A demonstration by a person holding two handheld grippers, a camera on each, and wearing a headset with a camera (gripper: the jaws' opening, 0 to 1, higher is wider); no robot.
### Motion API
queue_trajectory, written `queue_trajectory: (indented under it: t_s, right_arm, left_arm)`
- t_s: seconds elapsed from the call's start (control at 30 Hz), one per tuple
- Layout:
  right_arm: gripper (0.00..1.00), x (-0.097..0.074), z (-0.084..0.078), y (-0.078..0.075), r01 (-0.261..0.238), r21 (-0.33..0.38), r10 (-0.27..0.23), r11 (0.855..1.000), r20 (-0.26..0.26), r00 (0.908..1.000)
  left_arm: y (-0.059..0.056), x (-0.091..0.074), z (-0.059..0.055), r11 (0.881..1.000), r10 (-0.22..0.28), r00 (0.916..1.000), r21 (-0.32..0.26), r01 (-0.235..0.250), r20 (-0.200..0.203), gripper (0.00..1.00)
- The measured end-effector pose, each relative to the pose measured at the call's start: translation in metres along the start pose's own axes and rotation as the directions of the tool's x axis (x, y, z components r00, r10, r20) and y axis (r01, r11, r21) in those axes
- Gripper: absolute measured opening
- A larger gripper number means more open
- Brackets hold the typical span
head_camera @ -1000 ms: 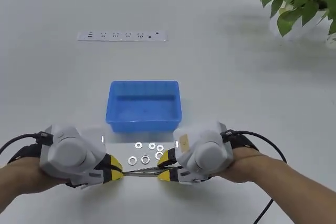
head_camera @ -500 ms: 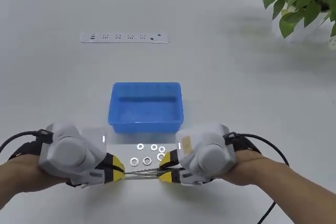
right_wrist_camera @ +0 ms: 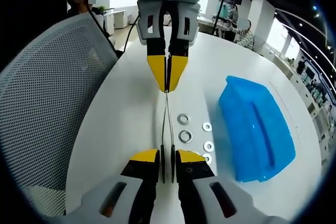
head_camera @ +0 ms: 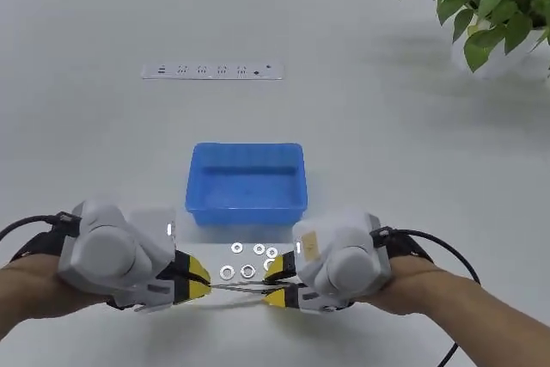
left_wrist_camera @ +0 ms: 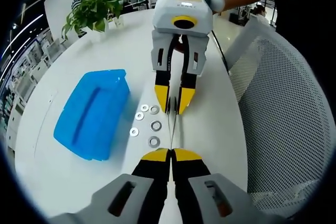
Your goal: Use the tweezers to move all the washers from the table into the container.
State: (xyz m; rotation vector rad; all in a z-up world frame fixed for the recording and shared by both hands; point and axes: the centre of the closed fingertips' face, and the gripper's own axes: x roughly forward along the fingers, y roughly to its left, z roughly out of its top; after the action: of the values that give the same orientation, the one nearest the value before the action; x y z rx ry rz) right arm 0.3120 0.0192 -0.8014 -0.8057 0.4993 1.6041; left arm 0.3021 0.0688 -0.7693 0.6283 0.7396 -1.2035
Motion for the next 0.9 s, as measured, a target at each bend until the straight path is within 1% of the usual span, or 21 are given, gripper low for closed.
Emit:
queue_trajectory:
  t_s: [0.17, 0.3, 0.53, 0.6, 0.7, 0.8, 0.9]
  right_arm:
    - [0.13, -0.002, 0.001, 0.000, 0.002, 0.004, -0.002, 1.000, 0.003, 1.0000]
    - [0.13, -0.004, 0.003, 0.000, 0.004, 0.012, -0.004, 1.000, 0.011, 0.9999]
    - [0.12, -0.005, 0.006, 0.002, 0.010, 0.028, -0.011, 1.000, 0.030, 0.9995]
    - [0.12, -0.006, 0.007, 0.003, 0.010, 0.037, -0.011, 0.999, 0.035, 0.9993]
    - [0.11, -0.006, 0.009, 0.003, 0.014, 0.041, -0.016, 0.999, 0.042, 0.9990]
    - [0.11, -0.007, 0.014, 0.004, 0.019, 0.043, -0.021, 0.999, 0.052, 0.9984]
    - [0.11, -0.006, 0.019, 0.004, 0.025, 0.042, -0.027, 0.999, 0.061, 0.9978]
  left_arm:
    - [-0.001, -0.005, 0.009, 1.000, 0.000, 1.0000, 0.012, 0.000, -0.001, 0.05]
    - [0.000, -0.010, 0.017, 1.000, 0.007, 1.0000, 0.028, -0.007, 0.007, 0.05]
    - [-0.002, -0.018, 0.029, 0.998, -0.011, 0.9998, 0.056, 0.010, 0.014, 0.05]
    - [-0.004, -0.020, 0.034, 0.998, -0.025, 0.9994, 0.057, 0.024, 0.025, 0.05]
    - [-0.003, -0.024, 0.040, 0.998, -0.028, 0.9986, 0.049, 0.026, 0.046, 0.05]
    - [-0.004, -0.029, 0.048, 0.998, -0.034, 0.9975, 0.049, 0.031, 0.062, 0.05]
    - [-0.004, -0.034, 0.056, 0.999, -0.039, 0.9957, 0.035, 0.036, 0.084, 0.05]
